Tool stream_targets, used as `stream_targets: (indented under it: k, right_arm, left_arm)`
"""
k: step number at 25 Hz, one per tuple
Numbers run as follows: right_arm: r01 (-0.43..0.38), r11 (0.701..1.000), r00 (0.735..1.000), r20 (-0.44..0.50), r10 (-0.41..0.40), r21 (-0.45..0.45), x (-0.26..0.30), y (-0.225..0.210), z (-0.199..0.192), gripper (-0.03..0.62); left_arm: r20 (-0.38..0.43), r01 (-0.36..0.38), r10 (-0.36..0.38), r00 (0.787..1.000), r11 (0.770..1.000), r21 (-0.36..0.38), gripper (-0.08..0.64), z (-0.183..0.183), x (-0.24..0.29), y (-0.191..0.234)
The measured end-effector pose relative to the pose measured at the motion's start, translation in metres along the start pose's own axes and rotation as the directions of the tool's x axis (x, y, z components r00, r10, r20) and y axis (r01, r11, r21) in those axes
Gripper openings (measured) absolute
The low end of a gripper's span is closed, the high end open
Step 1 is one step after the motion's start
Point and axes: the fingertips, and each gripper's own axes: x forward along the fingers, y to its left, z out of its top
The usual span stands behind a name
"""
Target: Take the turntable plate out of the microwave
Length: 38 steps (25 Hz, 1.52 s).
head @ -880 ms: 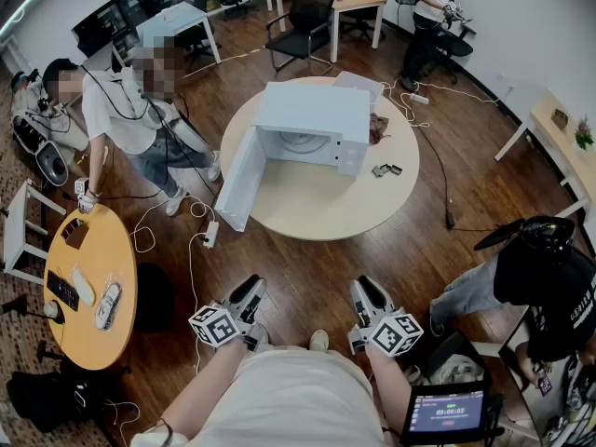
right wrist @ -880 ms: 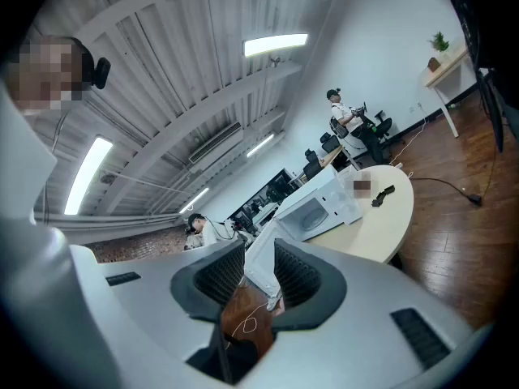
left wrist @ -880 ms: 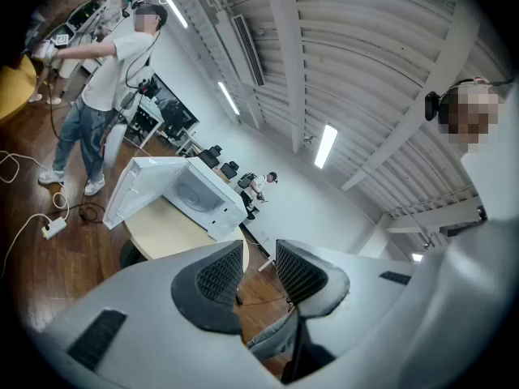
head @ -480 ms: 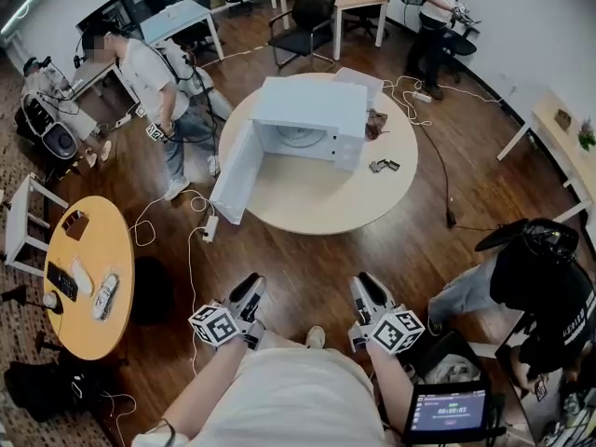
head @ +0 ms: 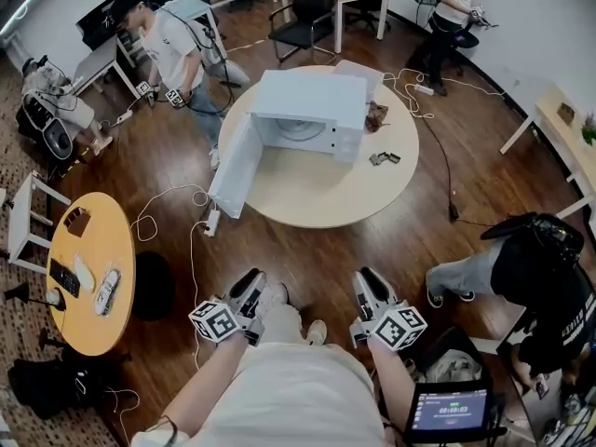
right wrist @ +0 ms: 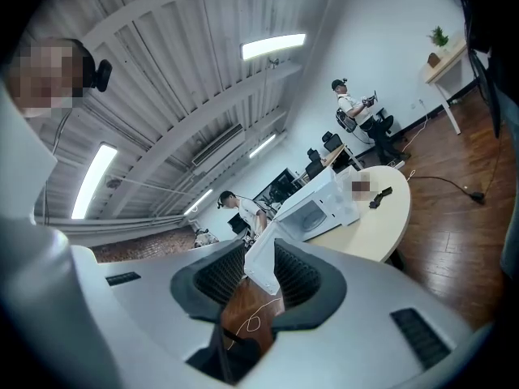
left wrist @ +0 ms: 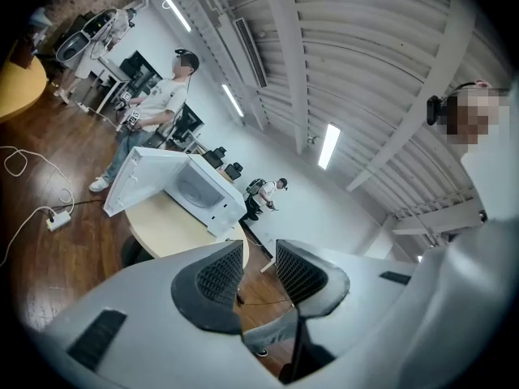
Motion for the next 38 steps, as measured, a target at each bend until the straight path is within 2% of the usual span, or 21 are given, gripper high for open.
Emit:
stream_targets:
  k: [8,30,38]
  right_arm:
    - [0.012,1.000,1.000,-0.016,-0.012,0.009,0.015,-0.010,-0.006,0.098]
    - [0.042,0.999,0.999,-0.024,-0.042,-0.008,0.126,-0.039,0.038,0.098]
    - [0.053,0.999,0.998,-0.018,-0.053,0.004,0.157,-0.052,0.046,0.098]
  left_arm:
    - [-0.016,0.001,-0.001,1.000,1.000,-0.007,0.126,0.000,0.012,0.018]
    - [-0.056,0.032,-0.034,0.998,0.999,-0.027,0.126,0.077,0.121,0.066]
    - [-0.081,0.035,-0.037,0.996,0.999,-0.030,0.126,0.092,0.148,0.083]
